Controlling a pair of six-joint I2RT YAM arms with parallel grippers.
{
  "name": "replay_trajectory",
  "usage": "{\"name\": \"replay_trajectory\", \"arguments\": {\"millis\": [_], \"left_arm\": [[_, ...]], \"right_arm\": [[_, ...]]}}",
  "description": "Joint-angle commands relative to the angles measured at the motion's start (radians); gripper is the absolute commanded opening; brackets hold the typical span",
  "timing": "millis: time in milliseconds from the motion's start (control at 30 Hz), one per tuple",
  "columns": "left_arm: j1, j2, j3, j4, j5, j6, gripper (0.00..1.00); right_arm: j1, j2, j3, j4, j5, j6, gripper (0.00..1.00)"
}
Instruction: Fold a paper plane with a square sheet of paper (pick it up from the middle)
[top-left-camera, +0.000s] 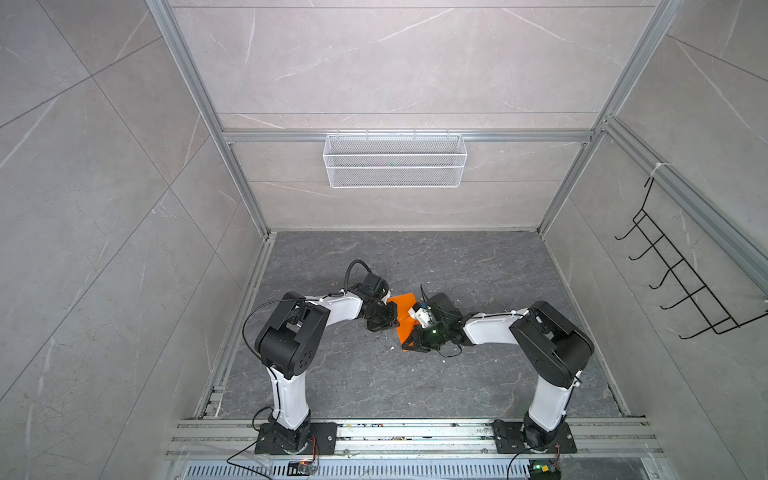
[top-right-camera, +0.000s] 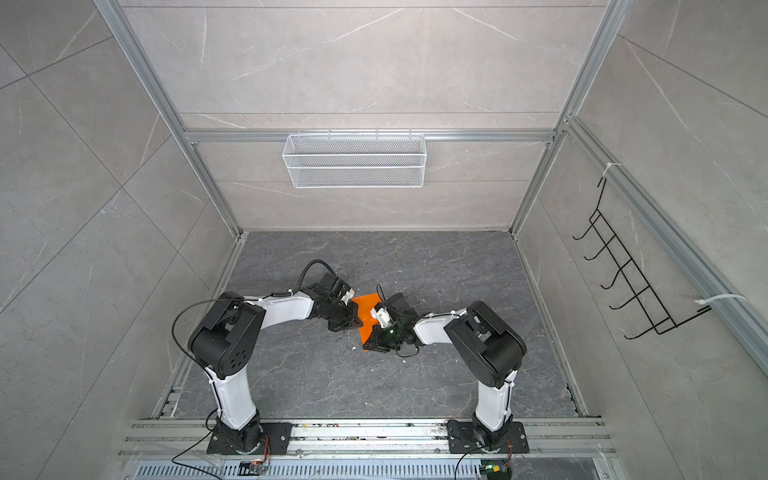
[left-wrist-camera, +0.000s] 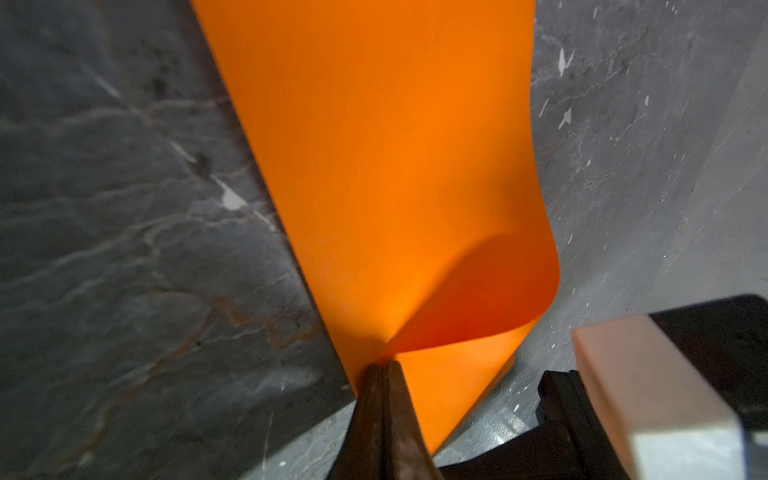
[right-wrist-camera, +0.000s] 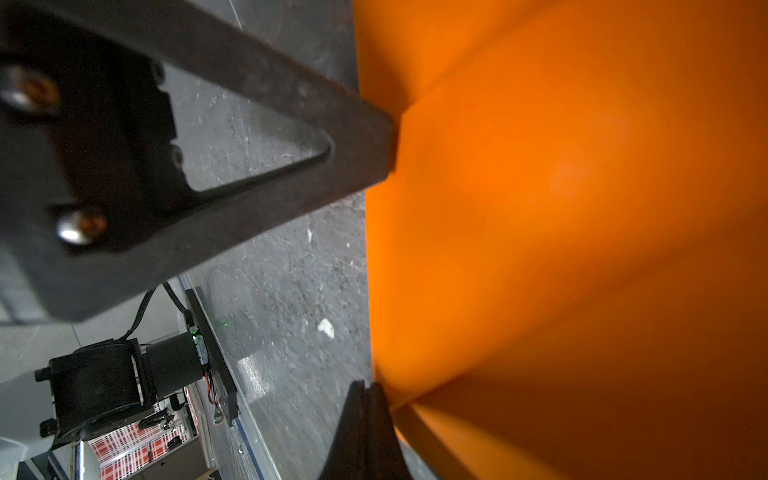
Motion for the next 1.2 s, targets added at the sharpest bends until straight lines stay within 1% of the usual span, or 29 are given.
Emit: {"name": "replay_trajectory", "arguments": {"millis": [0,67,300,500,733,867,1067,1167], "left_arm": [[-0.007,0.062,-0.048,-0.15,-0.138,0.029,0.0],[-0.006,0.062,-0.048,-0.149,-0.137,0.028,0.0],[-0.007,0.059,-0.047,-0.151,-0.136,0.031,0.0],[-0.007,0.059,-0.047,-0.152,-0.144,0.03,0.0],[-0.007,0.066,-0.038,-0.159,-0.152,0.034,0.0],[-0.007,0.07,-0.032,-0.162,-0.152,0.037,0.0],[-0.007,0.068,-0.026,-0.168,-0.153,0.043,0.0],[-0.007,0.07,-0.025,-0.168,-0.15,0.043,0.0]], "right_arm": [[0.0,-0.076,0.012,-0.019,0.062,-0.011,0.05],[-0.013,-0.069,0.018,-0.017,0.081,-0.011,0.05],[-0.023,0.005,0.07,-0.017,0.07,-0.012,0.06],[-0.031,0.033,0.06,-0.034,0.098,-0.003,0.05],[-0.047,0.036,0.019,-0.02,0.118,0.014,0.05],[-0.05,0.033,0.026,-0.024,0.111,0.017,0.05],[-0.058,-0.018,0.046,-0.011,0.092,0.021,0.05],[-0.073,-0.006,0.05,0.012,0.085,0.034,0.05]]}}
